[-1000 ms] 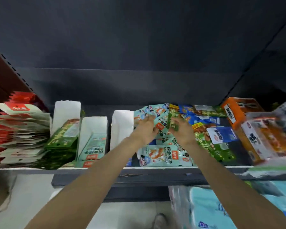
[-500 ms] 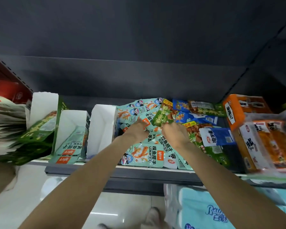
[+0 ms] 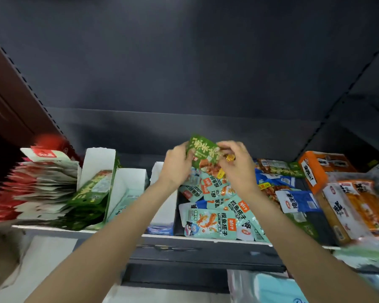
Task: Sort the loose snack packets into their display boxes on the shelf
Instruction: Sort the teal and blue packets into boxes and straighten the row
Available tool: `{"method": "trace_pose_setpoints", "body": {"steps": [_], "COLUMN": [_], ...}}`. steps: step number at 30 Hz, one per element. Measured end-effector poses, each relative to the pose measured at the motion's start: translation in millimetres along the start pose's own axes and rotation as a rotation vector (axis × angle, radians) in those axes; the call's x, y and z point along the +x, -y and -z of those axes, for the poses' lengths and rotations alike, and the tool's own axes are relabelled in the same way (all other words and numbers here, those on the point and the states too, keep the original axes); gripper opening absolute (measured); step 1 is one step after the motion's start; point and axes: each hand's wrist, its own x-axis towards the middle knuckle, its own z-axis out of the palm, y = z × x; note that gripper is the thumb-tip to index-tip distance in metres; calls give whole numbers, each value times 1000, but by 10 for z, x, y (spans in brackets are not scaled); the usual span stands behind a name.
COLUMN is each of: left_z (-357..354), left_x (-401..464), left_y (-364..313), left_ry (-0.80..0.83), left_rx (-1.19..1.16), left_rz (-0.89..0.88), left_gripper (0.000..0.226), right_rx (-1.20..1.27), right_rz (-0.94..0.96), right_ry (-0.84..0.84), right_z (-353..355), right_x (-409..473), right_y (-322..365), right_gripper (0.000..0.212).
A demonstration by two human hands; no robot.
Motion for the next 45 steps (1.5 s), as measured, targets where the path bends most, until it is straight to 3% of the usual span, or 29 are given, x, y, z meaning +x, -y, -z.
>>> {"method": "trace_pose_setpoints", "body": {"steps": [3, 6, 10, 14, 17, 20, 24, 29, 31, 35, 38, 45], "left_z": [513, 1048, 1698, 2239, 2433, 2479, 2426, 2387, 2390, 2235, 2093, 1669], "left_x": [-113, -247, -453, -622, -712, -746, -743, -727, -738, -738, -738, -635], "left_y": [167, 350, 651, 990, 1233, 1422, 1464, 1501, 1521, 1561, 1605, 1227], "left_ry": [-10, -46, -100, -167, -111, 19, 244, 198, 243, 416, 483, 239], "left_rx": [125, 125, 174, 236, 251, 341, 693, 1131, 1228, 1224, 1204, 953], "left_rz": [-172, -245, -330, -381, -349, -288, -255, -502, -512, -395, -285, -308], "left_gripper": [19, 14, 27, 22, 15, 15, 34, 34, 28, 24, 52, 35], "right_rx": [-137, -160, -33, -25, -11, -52, -130, -294, -349, -379, -367, -196], "right_rz": [35, 92, 133, 147, 115, 64, 26, 73, 58, -26, -34, -126], "right_ry": [133, 232, 207, 200, 231, 282, 412, 395, 427, 523, 521, 318], "right_z": [-256, -690, -1302, -1835, -2147, -2315, -2414, -2426, -2450, -2479, -2385, -1738], "right_x": [-1, -62, -163, -252, -336, -447, -518, -528, -512, -473, -488, -507], "right_y": [279, 605, 1058, 1423, 1490, 1439, 1362, 1377, 1380, 1330, 1287, 947], "right_gripper": [44, 17, 9, 18, 18, 17, 25, 29, 31, 44, 45, 37]}}
